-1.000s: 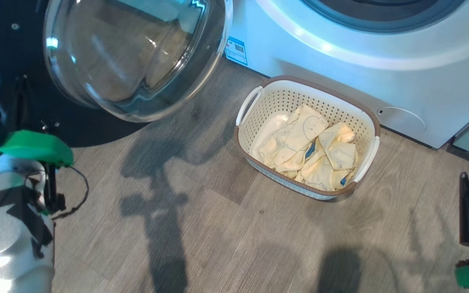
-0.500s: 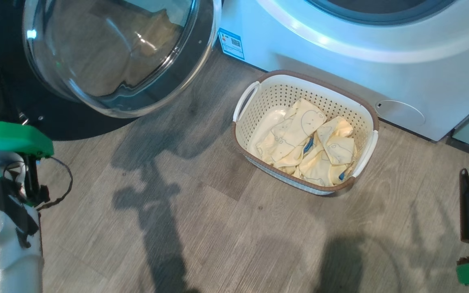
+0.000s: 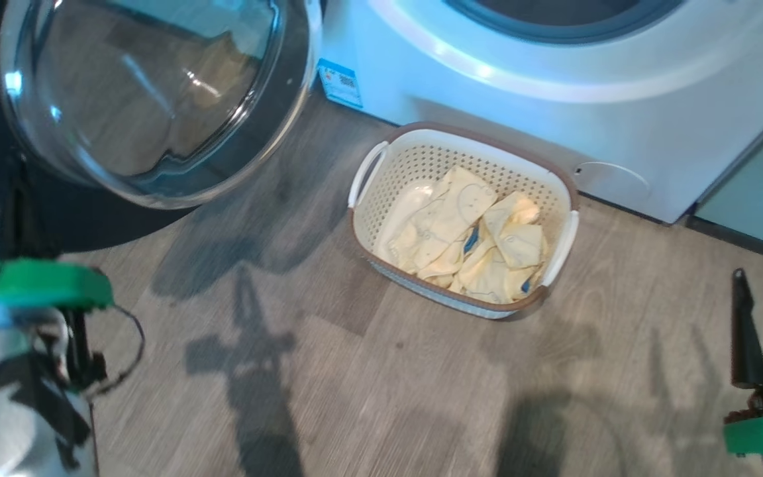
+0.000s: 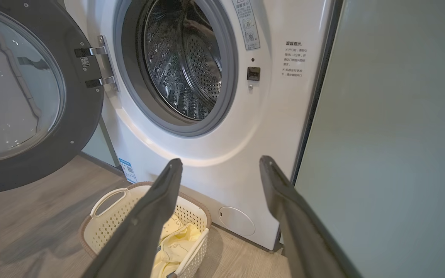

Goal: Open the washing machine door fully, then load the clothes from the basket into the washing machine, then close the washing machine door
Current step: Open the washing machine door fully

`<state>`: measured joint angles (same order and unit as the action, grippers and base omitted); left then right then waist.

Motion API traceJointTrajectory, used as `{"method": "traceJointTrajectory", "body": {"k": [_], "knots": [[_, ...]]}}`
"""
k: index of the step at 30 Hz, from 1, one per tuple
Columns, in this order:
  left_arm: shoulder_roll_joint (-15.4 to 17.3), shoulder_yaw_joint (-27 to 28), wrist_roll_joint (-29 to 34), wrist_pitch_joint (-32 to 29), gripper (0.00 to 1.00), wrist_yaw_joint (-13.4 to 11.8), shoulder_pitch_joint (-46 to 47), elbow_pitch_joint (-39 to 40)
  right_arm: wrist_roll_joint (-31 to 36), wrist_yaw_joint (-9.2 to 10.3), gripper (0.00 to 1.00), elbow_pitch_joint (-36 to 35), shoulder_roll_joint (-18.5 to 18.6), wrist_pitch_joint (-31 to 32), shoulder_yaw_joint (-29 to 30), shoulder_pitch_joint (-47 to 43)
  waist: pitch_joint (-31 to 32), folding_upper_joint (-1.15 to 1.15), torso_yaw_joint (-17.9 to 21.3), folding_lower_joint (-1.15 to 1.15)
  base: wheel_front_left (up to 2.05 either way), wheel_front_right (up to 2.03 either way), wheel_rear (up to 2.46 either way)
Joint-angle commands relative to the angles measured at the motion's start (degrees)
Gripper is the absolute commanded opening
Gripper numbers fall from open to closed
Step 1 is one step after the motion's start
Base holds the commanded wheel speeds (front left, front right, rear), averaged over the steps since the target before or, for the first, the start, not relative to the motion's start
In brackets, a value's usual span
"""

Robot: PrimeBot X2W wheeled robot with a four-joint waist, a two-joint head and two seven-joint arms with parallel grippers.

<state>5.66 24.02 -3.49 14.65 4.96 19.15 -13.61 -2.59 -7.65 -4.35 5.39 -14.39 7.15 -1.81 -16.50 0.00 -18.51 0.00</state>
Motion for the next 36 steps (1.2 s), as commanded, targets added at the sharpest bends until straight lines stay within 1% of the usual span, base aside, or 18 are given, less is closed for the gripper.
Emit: {"method": "traceJointTrajectory", "body": {"k": [1, 7, 13, 20, 23, 27, 28, 30, 31, 32, 34, 35, 36], "knots": [[1.8, 2.0, 0.5, 0.3, 0.0, 0.3, 0.0, 2.8, 0.2, 0.16, 1.0, -1.6, 0.4, -0.5, -1.3, 1.9, 0.6, 0.0, 0.7, 0.0, 0.0, 0.0, 0.0], [-1.4, 0.0, -0.1, 0.3, 0.0, 0.8, -7.1, 10.9, 0.3, 0.16, 1.0, -1.5, -0.8, -0.6, -1.2, 2.0, 2.6, 0.0, 3.8, 0.0, 0.0, 0.0, 0.0], [-2.5, -5.6, -1.8, 0.3, 0.0, 1.4, -12.3, 15.5, 0.2, 0.16, 1.0, -1.6, -1.7, -0.6, -1.6, 1.7, 4.2, 0.0, 7.0, 0.0, 0.0, 0.0, 0.0], [-2.7, -13.2, -2.8, 0.3, 0.0, 1.9, -14.0, 14.9, -0.9, 0.16, 1.0, 0.1, -2.1, -0.6, -2.6, 2.1, 6.5, 0.0, 11.6, 0.0, 0.0, 0.0, 0.0], [-2.7, -15.1, -3.2, 0.0, 0.0, 2.0, -13.9, 13.7, -1.2, 0.16, 1.0, 0.9, -2.2, -0.6, -3.7, 2.5, 7.3, 0.0, 13.9, 0.0, 0.0, 0.0, 0.0], [-2.2, -16.3, -3.7, -0.3, 0.0, 2.1, -13.2, 12.1, -1.6, 0.16, 1.0, 1.6, -2.2, -0.6, -5.1, 3.1, 8.1, 0.0, 16.8, 0.0, 0.0, 0.0, 0.0], [-2.0, -16.3, -3.8, -0.4, 0.02, 2.1, -13.0, 11.6, -1.7, 0.16, 1.0, 1.7, -2.2, -0.6, -5.3, 3.3, 8.3, 0.0, 17.5, 0.0, 0.0, 0.0, 0.0], [-1.9, -16.3, -4.2, -0.6, 0.2, 2.1, -12.8, 10.6, -1.8, 0.16, 1.0, 1.9, -2.2, -0.6, -5.6, 3.4, 8.9, 0.0, 18.8, 0.0, 0.0, 0.0, 0.0], [-1.8, -16.3, -4.3, -0.6, 0.33, 2.1, -12.8, 10.1, -1.8, 0.16, 1.0, 2.0, -2.3, -0.6, -5.6, 3.3, 9.1, 0.0, 19.3, 0.0, 0.0, 0.0, 0.0], [-1.7, -16.2, -4.4, -0.8, 0.43, 2.0, -12.9, 9.5, -1.8, 0.16, 1.0, 2.0, -2.3, -0.6, -5.7, 3.2, 9.4, 0.0, 19.8, 0.0, 0.0, 0.0, 0.0], [-1.7, -16.0, -4.8, -0.9, 0.77, 1.8, -13.0, 8.7, -1.9, 0.16, 1.0, 2.2, -2.3, -0.6, -5.9, 2.7, 10.0, 0.0, 20.6, 0.0, 0.0, 0.0, 0.0], [-1.6, -15.9, -4.7, -1.1, 0.9, 1.6, -13.2, 8.3, -2.1, 0.16, 1.0, 2.3, -2.3, -0.6, -5.9, 2.5, 10.3, 0.0, 20.9, 0.0, 0.0, 0.0, 0.0], [-1.6, -15.9, -4.7, -1.1, 0.9, 1.6, -13.2, 8.3, -2.1, 0.16, 1.0, 2.3, -2.3, -0.6, -5.9, 2.5, 10.3, 0.0, 20.9, 0.0, 0.0, 0.0, 0.0]]}}
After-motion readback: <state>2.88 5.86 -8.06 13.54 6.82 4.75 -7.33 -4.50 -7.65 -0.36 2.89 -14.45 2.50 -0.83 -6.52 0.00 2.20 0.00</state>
